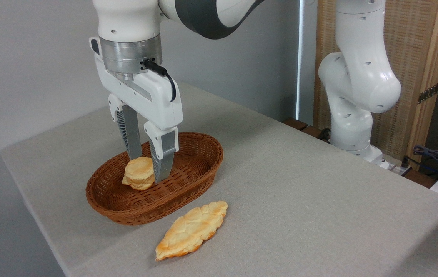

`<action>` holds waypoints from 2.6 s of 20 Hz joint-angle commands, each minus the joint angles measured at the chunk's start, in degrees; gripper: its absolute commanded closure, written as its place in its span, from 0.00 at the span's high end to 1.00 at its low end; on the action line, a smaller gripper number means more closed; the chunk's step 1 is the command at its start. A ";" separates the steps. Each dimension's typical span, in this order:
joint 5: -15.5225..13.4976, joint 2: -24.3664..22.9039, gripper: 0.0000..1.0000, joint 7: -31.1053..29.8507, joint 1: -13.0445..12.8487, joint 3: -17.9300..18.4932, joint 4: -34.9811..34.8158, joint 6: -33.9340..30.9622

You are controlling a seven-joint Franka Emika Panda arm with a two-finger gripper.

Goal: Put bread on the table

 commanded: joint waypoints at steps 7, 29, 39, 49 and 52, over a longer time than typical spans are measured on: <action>-0.10 0.17 1.00 -0.95 13.77 -15.11 0.86 -0.44; -0.01 0.08 1.00 -1.56 13.07 -16.60 0.07 -1.05; -0.54 0.70 1.00 -7.37 11.58 -21.79 -5.02 -0.35; -0.89 5.70 1.00 -6.93 11.49 -28.12 -7.84 5.35; -0.89 6.94 1.00 -6.93 11.49 -28.30 -7.85 6.94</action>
